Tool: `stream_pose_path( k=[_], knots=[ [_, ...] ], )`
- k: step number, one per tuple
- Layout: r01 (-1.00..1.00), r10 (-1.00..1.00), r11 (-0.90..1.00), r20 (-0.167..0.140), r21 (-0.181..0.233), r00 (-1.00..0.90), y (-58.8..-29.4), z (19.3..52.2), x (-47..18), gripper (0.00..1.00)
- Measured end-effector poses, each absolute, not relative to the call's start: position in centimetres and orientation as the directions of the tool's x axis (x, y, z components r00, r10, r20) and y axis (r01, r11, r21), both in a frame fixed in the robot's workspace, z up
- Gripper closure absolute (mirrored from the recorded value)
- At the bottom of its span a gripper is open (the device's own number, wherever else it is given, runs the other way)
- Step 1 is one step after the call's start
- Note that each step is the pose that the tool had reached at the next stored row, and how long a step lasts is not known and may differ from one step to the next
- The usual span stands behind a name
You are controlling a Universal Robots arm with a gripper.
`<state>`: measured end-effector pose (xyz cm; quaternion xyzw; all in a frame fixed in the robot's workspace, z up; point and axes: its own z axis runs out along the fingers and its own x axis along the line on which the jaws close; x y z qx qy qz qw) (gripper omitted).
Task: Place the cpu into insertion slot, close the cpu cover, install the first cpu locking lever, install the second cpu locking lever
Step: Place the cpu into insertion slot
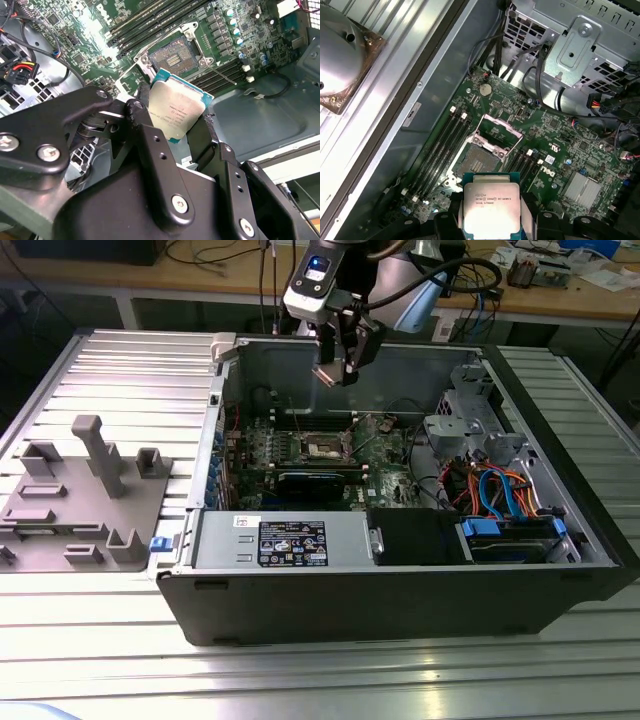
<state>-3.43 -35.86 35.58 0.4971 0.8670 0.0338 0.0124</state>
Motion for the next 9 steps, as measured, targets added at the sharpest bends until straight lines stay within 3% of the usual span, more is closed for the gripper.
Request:
stream_pose_path(
  k=[9],
  knots=[
    [0.869, 0.871, 0.489, 0.012, 0.071, -0.491, -35.86, 35.57, -3.43, 0.46]
  ],
)
